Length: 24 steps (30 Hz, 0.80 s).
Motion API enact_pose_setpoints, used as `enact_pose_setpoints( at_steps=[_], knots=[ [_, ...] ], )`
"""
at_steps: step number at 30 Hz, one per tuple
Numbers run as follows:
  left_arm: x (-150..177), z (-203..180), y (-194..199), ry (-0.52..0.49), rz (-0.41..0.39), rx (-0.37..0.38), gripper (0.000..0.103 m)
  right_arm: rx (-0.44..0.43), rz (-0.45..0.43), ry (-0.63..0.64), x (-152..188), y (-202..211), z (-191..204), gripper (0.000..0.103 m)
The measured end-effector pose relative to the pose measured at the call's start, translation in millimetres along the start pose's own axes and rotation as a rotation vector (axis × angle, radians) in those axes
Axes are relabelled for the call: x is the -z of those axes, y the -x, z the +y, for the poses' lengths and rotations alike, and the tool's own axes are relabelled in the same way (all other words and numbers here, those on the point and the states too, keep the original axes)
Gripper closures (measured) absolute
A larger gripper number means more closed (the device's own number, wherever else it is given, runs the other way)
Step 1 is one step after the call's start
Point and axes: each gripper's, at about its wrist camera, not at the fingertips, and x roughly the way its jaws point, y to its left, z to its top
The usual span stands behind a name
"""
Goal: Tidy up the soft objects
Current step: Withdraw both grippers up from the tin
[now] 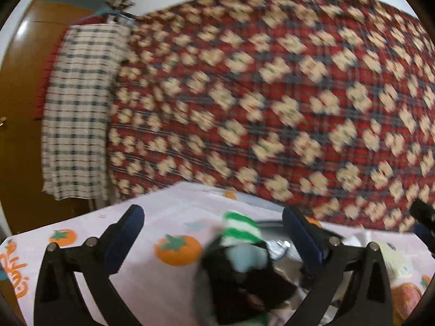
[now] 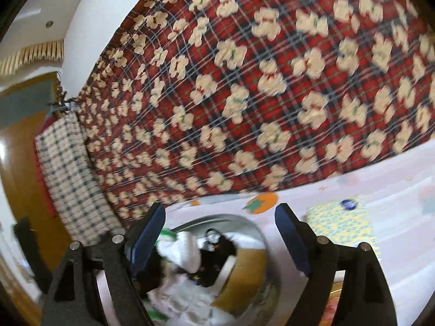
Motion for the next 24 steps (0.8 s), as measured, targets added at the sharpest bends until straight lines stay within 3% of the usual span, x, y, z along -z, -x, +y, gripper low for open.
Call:
enact_pose_setpoints(
  at_steps=[3,5,15,20,24],
  knots=[
    [2.8,13.4,3.1,0.044,-0.006,-0.042,0.000,0.074,-0.050,0.053,3.8,5.9,8.5,0.008],
    [6.4,13.5,2.8,0.043,0.015,-0.034,0.000,0.105,-0.081,0.069,5.9,10.4,10.2,0.006],
    [20.5,-25.9,12.5,-0.132,0.042,0.034,0.000,0.181,-0.119,0.194,24.4,12.1,31.2,0.006],
    [25.2,-23.9,7.7,-0.098,0.132,0.057,0.000,0.204,-0.152,0.210,31.9,14.3,34.1,0.006],
    [26.8,-16.8,8.9,-0.053,0.127,0.027,0.000,0.235,-0.135,0.239,35.9,10.9,35.3,0.006]
  ],
)
